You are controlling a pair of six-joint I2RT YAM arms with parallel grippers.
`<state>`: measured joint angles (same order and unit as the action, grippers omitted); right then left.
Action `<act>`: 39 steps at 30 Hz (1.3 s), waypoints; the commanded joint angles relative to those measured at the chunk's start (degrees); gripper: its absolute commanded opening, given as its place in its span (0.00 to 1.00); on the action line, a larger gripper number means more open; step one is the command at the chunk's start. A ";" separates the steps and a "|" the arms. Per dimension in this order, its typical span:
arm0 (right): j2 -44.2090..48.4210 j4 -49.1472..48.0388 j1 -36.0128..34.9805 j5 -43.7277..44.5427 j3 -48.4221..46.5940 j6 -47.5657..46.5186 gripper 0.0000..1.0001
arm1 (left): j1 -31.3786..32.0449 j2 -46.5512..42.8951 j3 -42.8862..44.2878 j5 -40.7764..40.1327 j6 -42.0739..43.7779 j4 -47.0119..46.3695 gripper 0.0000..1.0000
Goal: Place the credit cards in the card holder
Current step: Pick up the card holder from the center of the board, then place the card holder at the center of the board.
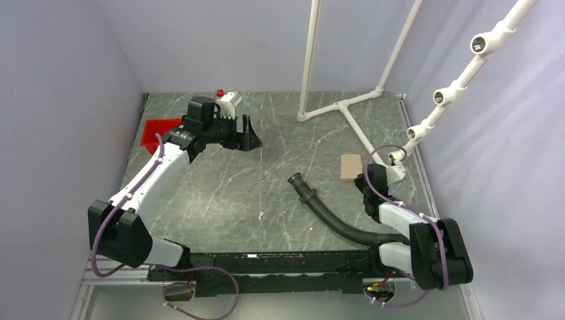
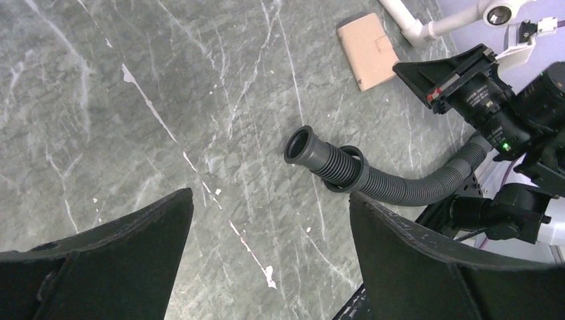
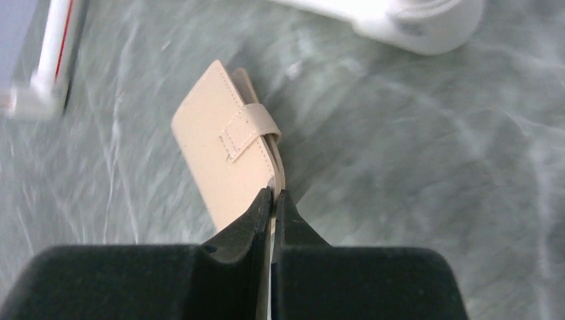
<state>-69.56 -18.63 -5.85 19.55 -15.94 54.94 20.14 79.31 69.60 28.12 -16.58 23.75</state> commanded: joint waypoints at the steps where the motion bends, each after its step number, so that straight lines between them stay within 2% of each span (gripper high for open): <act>1: 4.65 -5.14 -9.83 -3.05 -3.97 -20.34 0.00 | -0.37 -1.02 1.46 0.51 1.75 -0.34 0.92; 6: 0.86 -2.68 -19.83 -3.76 -14.69 -40.78 0.00 | -3.59 1.71 2.07 6.40 -4.75 -2.32 0.87; 9: -2.72 -0.06 -24.58 -1.16 -19.82 -45.68 0.00 | -6.63 3.95 2.10 11.87 -9.64 -3.92 0.82; 13: -4.48 -2.69 -28.13 -3.99 -20.81 -51.15 0.00 | -7.48 6.49 2.07 14.60 -12.96 -4.73 0.82; 16: -5.90 -7.33 -34.74 -3.85 -20.45 -62.62 0.00 | -7.55 10.29 1.98 14.78 -18.91 -4.80 0.83; 19: -8.30 -11.09 -40.57 -0.83 -21.37 -72.92 0.00 | -7.66 15.73 4.32 16.31 -22.91 -0.95 0.85; 25: -15.78 -14.96 -48.28 2.94 -25.55 -83.07 0.00 | -7.66 23.91 2.79 23.14 -31.05 -2.47 0.89; 30: -20.61 -19.19 -53.64 8.05 -27.70 -87.76 0.00 | -7.25 27.49 1.51 25.65 -34.18 -3.33 0.90; 35: -23.89 -23.50 -57.35 12.08 -29.14 -91.79 0.00 | -7.22 30.48 -0.81 28.76 -37.98 -7.09 0.81; 38: -25.28 -25.78 -59.65 14.26 -28.73 -93.35 0.00 | -7.35 30.90 0.51 27.25 -35.23 -4.10 0.65; 39: -25.68 -26.67 -60.33 15.66 -28.52 -93.54 0.00 | -7.50 30.91 0.85 26.77 -34.18 -3.03 0.53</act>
<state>-94.28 -37.19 -64.01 29.41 -42.63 -34.89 12.67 110.13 69.28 53.32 -51.99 19.79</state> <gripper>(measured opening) 0.018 0.673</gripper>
